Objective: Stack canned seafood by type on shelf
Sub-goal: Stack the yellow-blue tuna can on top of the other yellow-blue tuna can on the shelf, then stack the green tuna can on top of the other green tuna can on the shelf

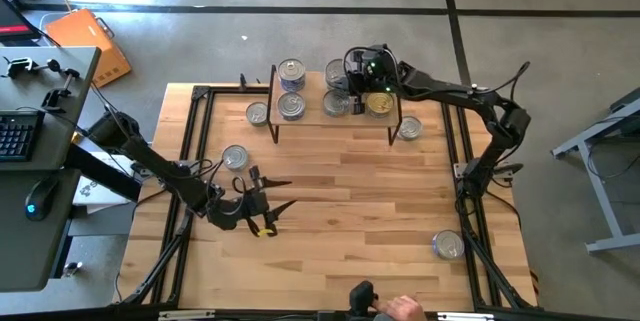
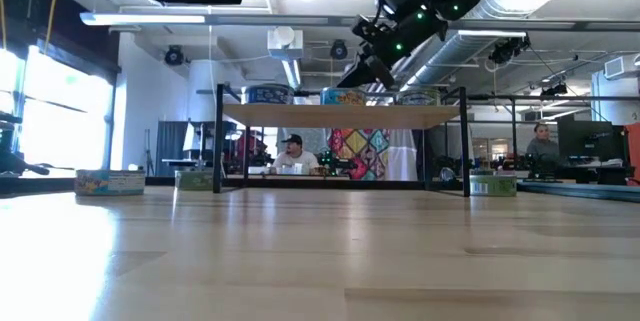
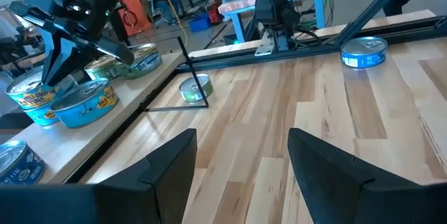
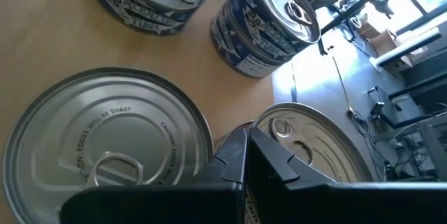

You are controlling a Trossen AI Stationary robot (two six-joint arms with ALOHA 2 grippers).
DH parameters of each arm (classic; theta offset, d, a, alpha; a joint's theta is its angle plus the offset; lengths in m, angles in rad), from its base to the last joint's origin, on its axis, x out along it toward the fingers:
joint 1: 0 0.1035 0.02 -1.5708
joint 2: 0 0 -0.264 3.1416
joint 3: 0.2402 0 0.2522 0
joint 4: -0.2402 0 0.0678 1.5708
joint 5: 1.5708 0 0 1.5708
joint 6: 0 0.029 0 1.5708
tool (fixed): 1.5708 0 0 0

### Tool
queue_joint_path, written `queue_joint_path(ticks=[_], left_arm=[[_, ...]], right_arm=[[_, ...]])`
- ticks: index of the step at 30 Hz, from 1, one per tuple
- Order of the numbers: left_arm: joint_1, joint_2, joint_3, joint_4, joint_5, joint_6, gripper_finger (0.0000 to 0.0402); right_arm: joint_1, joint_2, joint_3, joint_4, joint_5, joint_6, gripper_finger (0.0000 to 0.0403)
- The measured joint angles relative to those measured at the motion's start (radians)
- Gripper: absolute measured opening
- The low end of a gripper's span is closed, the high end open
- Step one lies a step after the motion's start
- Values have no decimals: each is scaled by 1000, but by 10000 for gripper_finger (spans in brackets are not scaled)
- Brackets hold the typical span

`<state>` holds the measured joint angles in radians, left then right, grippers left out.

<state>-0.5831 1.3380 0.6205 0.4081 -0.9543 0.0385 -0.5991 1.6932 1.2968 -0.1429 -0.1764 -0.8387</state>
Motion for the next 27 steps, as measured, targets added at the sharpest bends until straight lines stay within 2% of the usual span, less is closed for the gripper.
queue_joint_path(ticks=[9,17,20,24,27], left_arm=[[0,0,0,0,0,11,218],[7,0,0,0,1,67,218],[19,0,0,0,5,75,218],[34,0,0,-1,30,71,218],[37,0,0,-3,54,63,218]], right_arm=[[4,-7,-1,-1,19,138,24],[19,-36,-2,23,19,318,109],[38,-63,-3,2,52,392,131],[94,-118,-3,-80,68,444,137],[167,-152,-3,-163,36,501,132]])
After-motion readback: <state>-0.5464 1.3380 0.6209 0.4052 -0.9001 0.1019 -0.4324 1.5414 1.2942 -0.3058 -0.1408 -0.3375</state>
